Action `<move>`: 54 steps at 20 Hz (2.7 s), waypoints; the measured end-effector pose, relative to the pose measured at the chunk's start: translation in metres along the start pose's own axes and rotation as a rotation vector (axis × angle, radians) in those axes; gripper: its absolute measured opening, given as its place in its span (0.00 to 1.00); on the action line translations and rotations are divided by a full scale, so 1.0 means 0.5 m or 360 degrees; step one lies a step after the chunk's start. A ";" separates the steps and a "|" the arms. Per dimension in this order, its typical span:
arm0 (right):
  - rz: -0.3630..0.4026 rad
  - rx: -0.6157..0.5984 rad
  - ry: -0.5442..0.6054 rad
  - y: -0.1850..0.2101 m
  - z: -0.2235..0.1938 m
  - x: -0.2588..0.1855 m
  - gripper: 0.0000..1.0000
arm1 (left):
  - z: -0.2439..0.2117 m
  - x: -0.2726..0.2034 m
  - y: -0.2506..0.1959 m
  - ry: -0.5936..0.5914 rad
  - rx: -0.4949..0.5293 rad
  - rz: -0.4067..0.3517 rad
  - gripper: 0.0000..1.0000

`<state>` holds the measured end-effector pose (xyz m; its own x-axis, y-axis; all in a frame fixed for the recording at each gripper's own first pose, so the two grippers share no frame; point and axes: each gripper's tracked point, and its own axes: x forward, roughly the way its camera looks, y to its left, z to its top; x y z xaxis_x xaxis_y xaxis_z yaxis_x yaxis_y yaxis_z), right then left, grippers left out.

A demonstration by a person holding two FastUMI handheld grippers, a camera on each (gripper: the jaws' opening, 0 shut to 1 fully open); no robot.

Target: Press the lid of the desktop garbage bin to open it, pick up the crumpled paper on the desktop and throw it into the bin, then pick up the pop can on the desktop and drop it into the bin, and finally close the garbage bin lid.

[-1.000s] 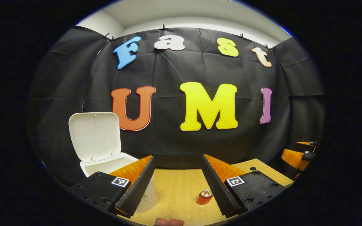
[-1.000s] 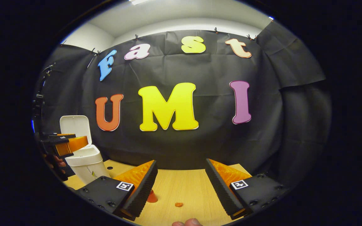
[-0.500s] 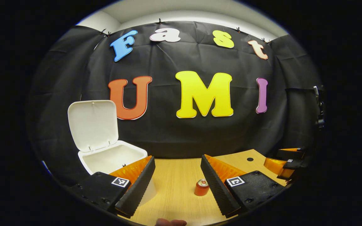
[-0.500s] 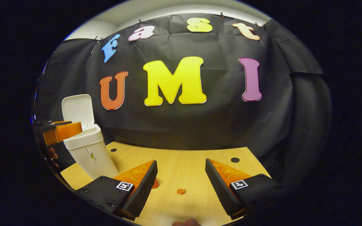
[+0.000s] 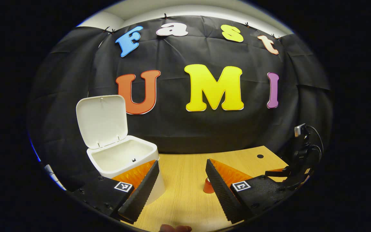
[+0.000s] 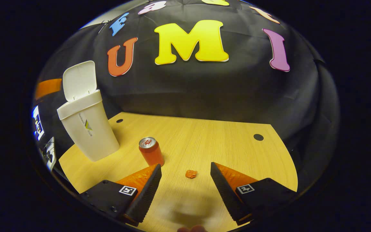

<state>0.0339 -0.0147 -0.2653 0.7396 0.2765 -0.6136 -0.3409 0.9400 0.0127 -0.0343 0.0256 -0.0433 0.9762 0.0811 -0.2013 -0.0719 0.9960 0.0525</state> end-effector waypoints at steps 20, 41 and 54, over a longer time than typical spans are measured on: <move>0.0035 -0.0114 0.0492 -0.020 -0.188 0.256 0.96 | -0.097 -0.044 0.096 0.0252 -0.0052 0.0310 0.96; -0.0018 0.0014 0.0371 0.013 -0.130 0.203 0.19 | -0.103 -0.047 0.120 0.0232 -0.0032 0.0275 0.96; 0.0147 -0.0079 0.0052 0.209 0.153 -0.013 0.19 | -0.102 -0.009 0.137 0.0104 -0.0052 0.0079 0.96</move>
<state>0.0379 0.0968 -0.1996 0.6847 0.3538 -0.6372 -0.4354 0.8997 0.0316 -0.0539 0.0952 -0.0888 0.9558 0.1313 -0.2630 -0.1273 0.9913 0.0321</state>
